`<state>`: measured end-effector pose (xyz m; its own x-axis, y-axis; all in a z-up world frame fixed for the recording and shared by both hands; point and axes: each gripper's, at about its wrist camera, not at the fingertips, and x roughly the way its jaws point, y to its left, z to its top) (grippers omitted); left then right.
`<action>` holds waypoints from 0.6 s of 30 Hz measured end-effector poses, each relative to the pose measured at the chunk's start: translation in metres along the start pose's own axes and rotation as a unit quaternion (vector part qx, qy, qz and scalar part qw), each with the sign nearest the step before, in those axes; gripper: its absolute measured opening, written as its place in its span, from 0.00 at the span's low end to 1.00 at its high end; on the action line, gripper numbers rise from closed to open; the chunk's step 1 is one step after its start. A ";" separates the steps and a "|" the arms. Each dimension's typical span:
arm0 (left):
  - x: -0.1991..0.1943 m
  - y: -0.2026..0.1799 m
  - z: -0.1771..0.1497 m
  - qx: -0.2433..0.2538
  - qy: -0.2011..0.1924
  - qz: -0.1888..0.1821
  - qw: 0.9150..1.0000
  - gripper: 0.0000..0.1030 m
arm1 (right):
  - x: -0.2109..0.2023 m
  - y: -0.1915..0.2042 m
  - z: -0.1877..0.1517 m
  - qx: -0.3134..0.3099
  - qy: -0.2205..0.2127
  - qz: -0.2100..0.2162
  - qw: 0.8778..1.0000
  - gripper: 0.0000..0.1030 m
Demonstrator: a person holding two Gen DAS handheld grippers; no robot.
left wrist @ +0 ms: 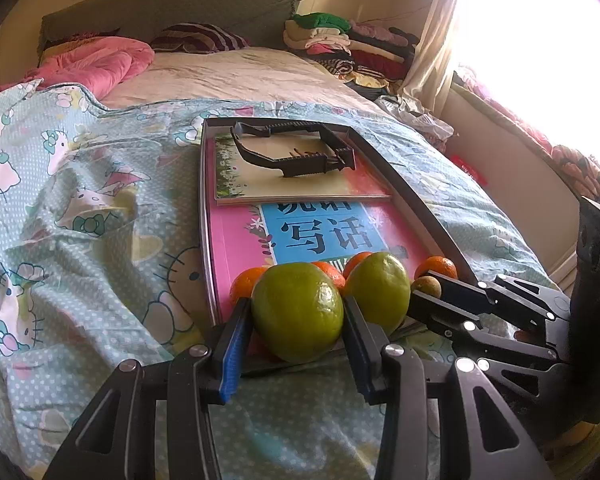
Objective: Organize fruits
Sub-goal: 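Lower the lime and brown fruit into the tray and open both grippers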
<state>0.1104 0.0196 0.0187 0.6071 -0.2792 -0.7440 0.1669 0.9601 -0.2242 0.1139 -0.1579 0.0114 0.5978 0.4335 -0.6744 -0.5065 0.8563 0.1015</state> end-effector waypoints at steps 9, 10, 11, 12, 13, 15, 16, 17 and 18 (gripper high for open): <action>-0.001 0.000 -0.001 0.003 -0.001 0.001 1.000 0.43 | 0.001 0.001 -0.004 0.001 0.004 -0.004 1.000 0.31; 0.000 0.000 -0.001 0.003 -0.001 0.000 1.000 0.43 | 0.000 0.001 -0.004 0.001 0.003 -0.005 1.000 0.32; -0.002 0.000 -0.002 0.003 -0.002 0.000 1.000 0.43 | 0.000 0.000 -0.004 0.002 0.003 -0.004 1.000 0.33; -0.002 0.000 -0.002 0.003 -0.002 -0.001 1.000 0.43 | 0.000 0.000 -0.004 0.002 0.004 -0.005 1.000 0.35; -0.001 0.000 -0.002 0.002 -0.002 -0.001 1.000 0.43 | -0.001 0.000 -0.004 0.002 0.005 -0.005 1.000 0.38; -0.002 0.000 -0.002 0.002 -0.003 -0.002 1.000 0.44 | -0.002 0.000 -0.005 0.002 0.003 -0.006 1.000 0.39; -0.002 0.000 -0.002 0.003 -0.003 -0.001 1.000 0.44 | -0.003 0.000 -0.005 0.002 0.001 -0.005 1.000 0.39; -0.003 0.000 -0.003 0.002 -0.003 -0.001 1.000 0.44 | -0.004 0.000 -0.005 0.002 0.000 -0.006 1.000 0.39; -0.003 0.001 -0.003 0.001 -0.003 -0.002 1.000 0.43 | -0.005 0.001 -0.005 0.000 -0.001 -0.009 1.000 0.40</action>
<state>0.1068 0.0209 0.0192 0.6109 -0.2830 -0.7395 0.1716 0.9591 -0.2253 0.1076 -0.1607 0.0110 0.6079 0.4187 -0.6747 -0.4957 0.8638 0.0894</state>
